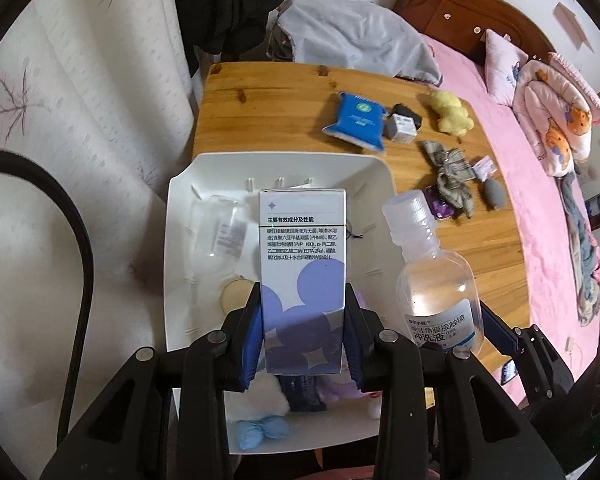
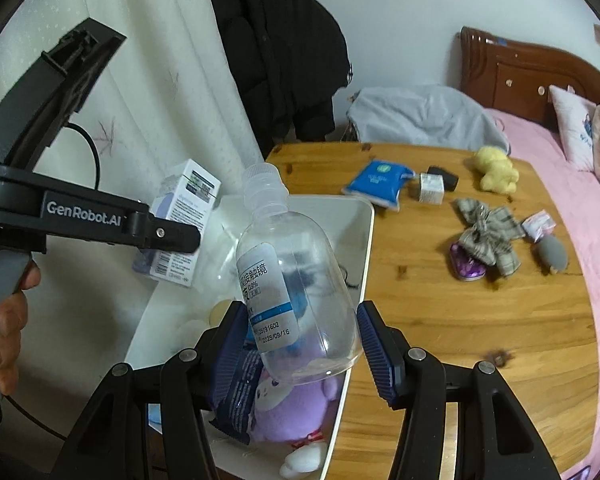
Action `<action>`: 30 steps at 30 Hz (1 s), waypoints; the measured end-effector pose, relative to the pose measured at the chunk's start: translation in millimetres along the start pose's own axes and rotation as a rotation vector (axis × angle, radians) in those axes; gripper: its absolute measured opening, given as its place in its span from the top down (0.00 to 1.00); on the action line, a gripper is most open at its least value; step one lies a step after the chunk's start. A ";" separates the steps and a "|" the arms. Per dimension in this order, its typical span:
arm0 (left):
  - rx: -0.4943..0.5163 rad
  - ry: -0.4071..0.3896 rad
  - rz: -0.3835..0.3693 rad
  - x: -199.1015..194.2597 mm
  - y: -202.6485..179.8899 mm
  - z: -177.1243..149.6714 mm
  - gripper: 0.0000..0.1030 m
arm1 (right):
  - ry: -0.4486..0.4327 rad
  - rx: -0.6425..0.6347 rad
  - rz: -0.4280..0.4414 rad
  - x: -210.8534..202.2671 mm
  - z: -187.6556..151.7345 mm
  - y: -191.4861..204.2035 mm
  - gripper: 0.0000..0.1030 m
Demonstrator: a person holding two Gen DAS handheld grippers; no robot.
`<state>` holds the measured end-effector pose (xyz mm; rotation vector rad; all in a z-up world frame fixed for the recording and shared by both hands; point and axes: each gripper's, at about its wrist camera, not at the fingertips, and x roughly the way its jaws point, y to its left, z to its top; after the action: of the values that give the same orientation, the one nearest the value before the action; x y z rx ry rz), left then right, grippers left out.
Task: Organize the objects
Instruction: 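Lift the box and bottle and carry both over the white tray, then lower the lavender box and clear bottle into the tray and open both tools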
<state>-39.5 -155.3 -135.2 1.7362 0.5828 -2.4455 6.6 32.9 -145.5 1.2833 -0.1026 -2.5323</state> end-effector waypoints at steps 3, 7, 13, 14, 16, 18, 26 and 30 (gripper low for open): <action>0.001 0.008 0.012 7.3 4.1 -5.0 0.64 | 0.044 0.000 0.008 12.1 -7.0 1.3 0.45; -0.001 0.017 0.025 14.3 10.5 -9.0 0.64 | 0.089 -0.018 0.012 24.4 -14.8 6.5 0.45; -0.004 0.026 0.060 26.8 23.7 -8.5 0.63 | 0.141 -0.042 0.023 42.3 -18.7 17.8 0.44; -0.006 0.029 0.061 28.7 24.9 -8.0 0.63 | 0.149 -0.035 0.024 45.4 -17.4 18.6 0.44; -0.006 0.034 0.064 33.2 26.6 -6.7 0.63 | 0.157 -0.020 0.024 52.0 -12.4 19.9 0.44; 0.000 0.044 0.068 39.0 25.9 -5.6 0.63 | 0.155 -0.010 0.017 57.1 -6.3 20.5 0.44; 0.024 0.068 0.098 49.7 16.7 -2.7 0.53 | 0.170 -0.110 -0.067 78.2 6.3 34.9 0.35; 0.029 0.026 0.095 42.7 10.7 -1.6 0.17 | 0.161 -0.157 -0.065 73.3 -1.3 37.9 0.35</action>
<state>-50.1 -158.4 -177.8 1.7656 0.4576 -2.3827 -24.3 -24.8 -195.8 1.4412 0.1720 -2.4225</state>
